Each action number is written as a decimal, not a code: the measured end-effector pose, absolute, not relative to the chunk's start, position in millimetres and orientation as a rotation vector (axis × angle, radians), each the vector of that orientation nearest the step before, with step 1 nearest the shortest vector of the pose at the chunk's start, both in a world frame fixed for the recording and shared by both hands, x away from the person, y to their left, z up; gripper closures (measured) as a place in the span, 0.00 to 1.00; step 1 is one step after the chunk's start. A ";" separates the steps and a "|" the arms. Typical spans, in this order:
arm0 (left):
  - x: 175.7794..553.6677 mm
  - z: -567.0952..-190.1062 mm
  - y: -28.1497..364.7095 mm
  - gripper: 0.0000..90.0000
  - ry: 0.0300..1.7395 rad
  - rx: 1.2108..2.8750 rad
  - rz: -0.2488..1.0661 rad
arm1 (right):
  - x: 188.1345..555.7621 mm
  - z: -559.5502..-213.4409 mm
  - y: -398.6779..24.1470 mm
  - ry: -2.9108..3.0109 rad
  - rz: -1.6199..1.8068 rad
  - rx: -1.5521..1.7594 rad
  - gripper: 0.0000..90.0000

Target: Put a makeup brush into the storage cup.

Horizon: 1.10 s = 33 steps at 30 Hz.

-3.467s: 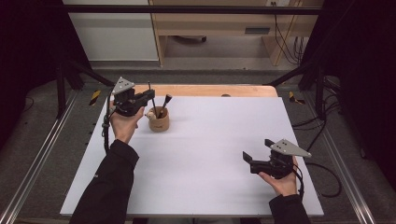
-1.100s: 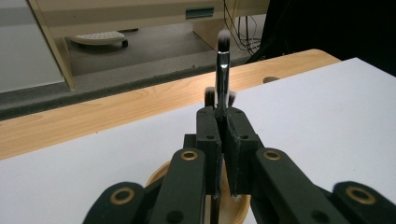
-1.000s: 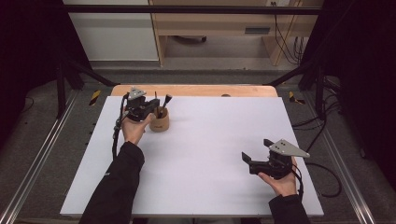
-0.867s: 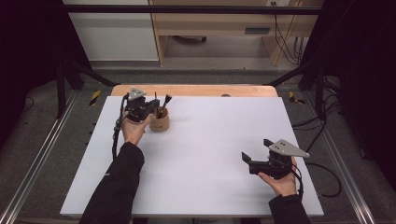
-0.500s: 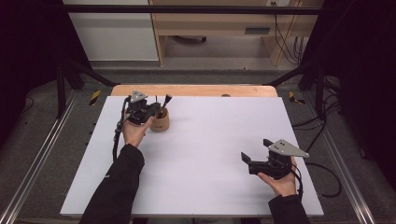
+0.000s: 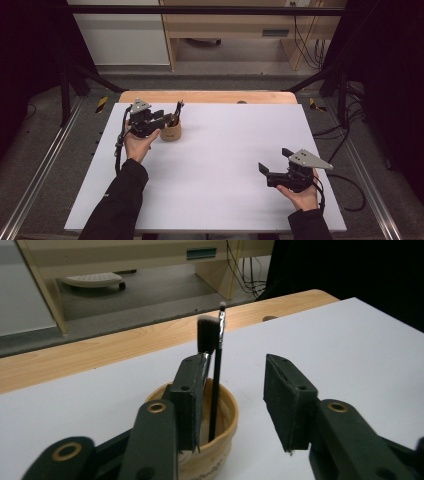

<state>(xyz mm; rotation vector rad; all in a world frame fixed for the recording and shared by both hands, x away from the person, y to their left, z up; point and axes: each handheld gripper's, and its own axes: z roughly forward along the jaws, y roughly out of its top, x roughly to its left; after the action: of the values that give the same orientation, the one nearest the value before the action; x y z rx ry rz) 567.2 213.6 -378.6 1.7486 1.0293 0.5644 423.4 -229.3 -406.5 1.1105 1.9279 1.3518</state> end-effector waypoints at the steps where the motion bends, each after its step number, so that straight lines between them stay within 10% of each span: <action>1: 564.5 -377.4 214.3 0.64 1.023 1.747 0.563 | 423.4 -406.5 -229.3 1.928 1.352 1.110 0.06; 33: 473.1 -370.5 236.9 0.28 0.842 1.749 0.547 | 421.4 -402.2 -234.9 1.916 1.375 1.105 0.06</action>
<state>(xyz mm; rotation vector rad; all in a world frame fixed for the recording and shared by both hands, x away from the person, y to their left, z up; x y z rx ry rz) 473.1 236.9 -370.5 1.7493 0.8421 0.5465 421.4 -234.9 -402.2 1.1054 1.9161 1.3749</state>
